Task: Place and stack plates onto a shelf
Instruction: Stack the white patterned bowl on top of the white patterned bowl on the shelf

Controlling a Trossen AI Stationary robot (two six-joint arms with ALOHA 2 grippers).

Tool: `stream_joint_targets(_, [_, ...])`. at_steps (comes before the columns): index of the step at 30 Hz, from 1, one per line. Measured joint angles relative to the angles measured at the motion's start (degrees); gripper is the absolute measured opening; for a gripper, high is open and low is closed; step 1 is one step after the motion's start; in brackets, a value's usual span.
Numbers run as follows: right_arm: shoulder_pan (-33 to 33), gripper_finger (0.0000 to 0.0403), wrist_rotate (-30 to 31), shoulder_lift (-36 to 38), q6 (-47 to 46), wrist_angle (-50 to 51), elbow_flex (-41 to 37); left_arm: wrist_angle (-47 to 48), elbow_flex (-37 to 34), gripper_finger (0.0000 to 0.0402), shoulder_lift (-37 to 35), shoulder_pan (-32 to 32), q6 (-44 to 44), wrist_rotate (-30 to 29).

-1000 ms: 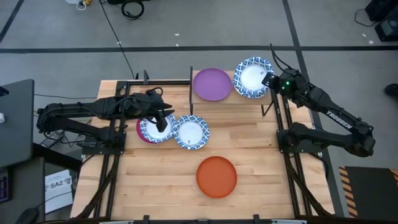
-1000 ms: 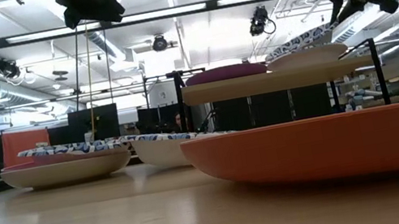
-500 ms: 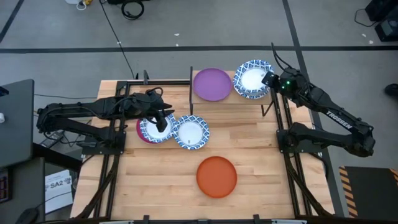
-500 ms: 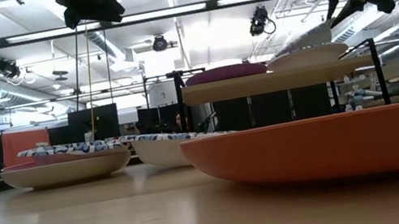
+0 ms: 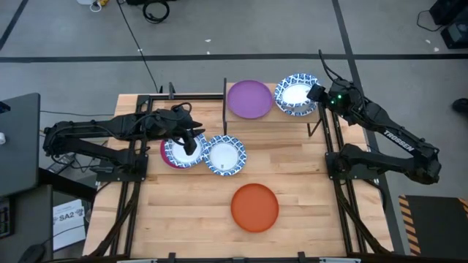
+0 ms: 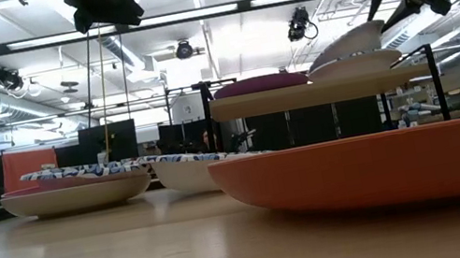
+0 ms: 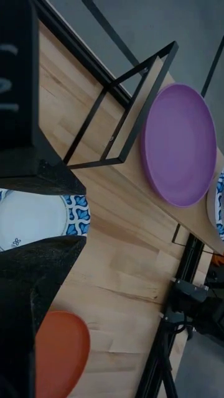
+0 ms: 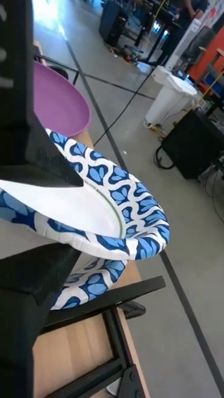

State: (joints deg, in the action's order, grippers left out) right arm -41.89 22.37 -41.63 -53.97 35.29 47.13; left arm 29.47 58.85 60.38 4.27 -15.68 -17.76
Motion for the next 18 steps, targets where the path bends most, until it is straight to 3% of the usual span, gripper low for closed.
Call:
stream_joint_targets(5, [0.0, 0.0189, 0.0, 0.0, 0.62, 0.0, 0.0, -0.02, 0.0, 0.0121, 0.0, 0.0, 0.0, 0.0])
stream_joint_targets(18, [0.0, 0.0226, 0.0, 0.04, 16.98, 2.3, 0.0, -0.01, 0.0, 0.0121, 0.0, 0.0, -0.02, 0.01])
